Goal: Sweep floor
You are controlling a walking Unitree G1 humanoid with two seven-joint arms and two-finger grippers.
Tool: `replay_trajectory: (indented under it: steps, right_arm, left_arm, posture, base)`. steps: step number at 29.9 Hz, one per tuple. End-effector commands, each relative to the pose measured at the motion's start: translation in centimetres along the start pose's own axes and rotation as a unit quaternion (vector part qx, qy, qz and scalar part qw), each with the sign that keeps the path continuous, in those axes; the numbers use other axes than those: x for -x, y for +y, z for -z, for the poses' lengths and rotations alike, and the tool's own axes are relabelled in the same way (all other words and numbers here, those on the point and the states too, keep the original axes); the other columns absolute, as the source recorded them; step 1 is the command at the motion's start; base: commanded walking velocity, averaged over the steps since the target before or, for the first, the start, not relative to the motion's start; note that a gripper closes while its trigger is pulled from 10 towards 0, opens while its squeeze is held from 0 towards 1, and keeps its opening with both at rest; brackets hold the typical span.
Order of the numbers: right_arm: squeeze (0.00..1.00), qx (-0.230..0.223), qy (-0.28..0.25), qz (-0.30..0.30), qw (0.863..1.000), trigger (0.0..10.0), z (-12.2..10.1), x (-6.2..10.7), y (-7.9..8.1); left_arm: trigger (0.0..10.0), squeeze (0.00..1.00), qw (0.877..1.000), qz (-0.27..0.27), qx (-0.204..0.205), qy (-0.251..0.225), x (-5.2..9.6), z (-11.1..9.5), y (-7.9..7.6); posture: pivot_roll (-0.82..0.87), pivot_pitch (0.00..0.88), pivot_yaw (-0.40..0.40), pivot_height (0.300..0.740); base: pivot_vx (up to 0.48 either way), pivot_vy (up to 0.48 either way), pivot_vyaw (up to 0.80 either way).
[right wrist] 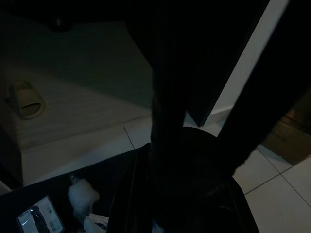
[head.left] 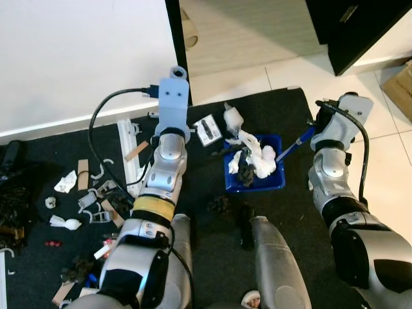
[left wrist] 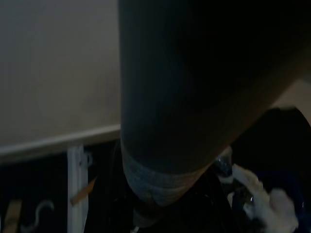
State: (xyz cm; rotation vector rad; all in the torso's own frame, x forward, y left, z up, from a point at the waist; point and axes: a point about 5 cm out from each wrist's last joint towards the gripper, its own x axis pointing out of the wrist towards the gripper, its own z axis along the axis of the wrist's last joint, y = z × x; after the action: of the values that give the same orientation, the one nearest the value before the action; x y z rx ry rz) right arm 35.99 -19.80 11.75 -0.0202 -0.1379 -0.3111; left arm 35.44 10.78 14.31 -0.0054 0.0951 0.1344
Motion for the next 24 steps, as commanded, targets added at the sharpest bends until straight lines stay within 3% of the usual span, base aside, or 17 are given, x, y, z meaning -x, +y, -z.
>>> replay_trajectory:
  steps: [1,4,5,7,10,15,24]
  right_arm:
    - [0.0,0.027,0.075,0.015,0.997,10.0,3.2,1.6,-1.3]
    - [0.0,0.027,0.073,0.017,0.997,10.0,3.1,1.5,-1.4]
    - [0.0,0.027,0.073,0.017,0.997,10.0,3.1,1.5,-1.4]
    - [0.0,0.029,0.071,0.019,0.997,10.0,2.9,1.3,-1.6]
    - [0.0,0.029,0.07,0.02,0.997,10.0,2.8,1.2,-1.7]
    - [0.0,0.029,0.067,0.022,0.997,10.0,2.6,1.1,-1.7]
    - [0.0,0.029,0.069,0.024,0.997,10.0,2.8,1.2,-1.8]
  left_arm:
    - [10.0,0.0,0.988,-0.015,0.087,0.125,1.4,4.0,-1.6]
    - [10.0,0.0,0.983,-0.034,0.14,0.113,1.5,2.1,-3.0]
    - [10.0,0.0,0.983,-0.034,0.14,0.113,1.5,2.1,-3.0]
    - [10.0,0.0,0.977,-0.049,0.187,0.09,1.2,-0.5,-4.6]
    - [10.0,0.0,0.977,-0.051,0.193,0.069,0.8,-1.8,-5.0]
    - [10.0,0.0,0.973,-0.089,0.209,0.039,-0.1,-4.1,-4.6]
    - [10.0,0.0,0.964,-0.112,0.24,0.03,-1.0,-5.8,-4.3]
  posture:
    - [0.11,0.41,-0.017,0.74]
    - [0.11,0.406,-0.017,0.74]
    - [0.11,0.406,-0.017,0.74]
    - [0.11,0.403,-0.017,0.74]
    - [0.11,0.4,-0.017,0.74]
    - [0.11,0.402,-0.014,0.74]
    - [0.12,0.398,-0.013,0.74]
  base:
    - [0.0,0.0,0.0]
    - [0.0,0.0,0.0]
    - [0.0,0.0,0.0]
    - [0.0,0.0,0.0]
    - [0.0,0.0,0.0]
    - [0.0,0.0,0.0]
    - [0.0,0.0,0.0]
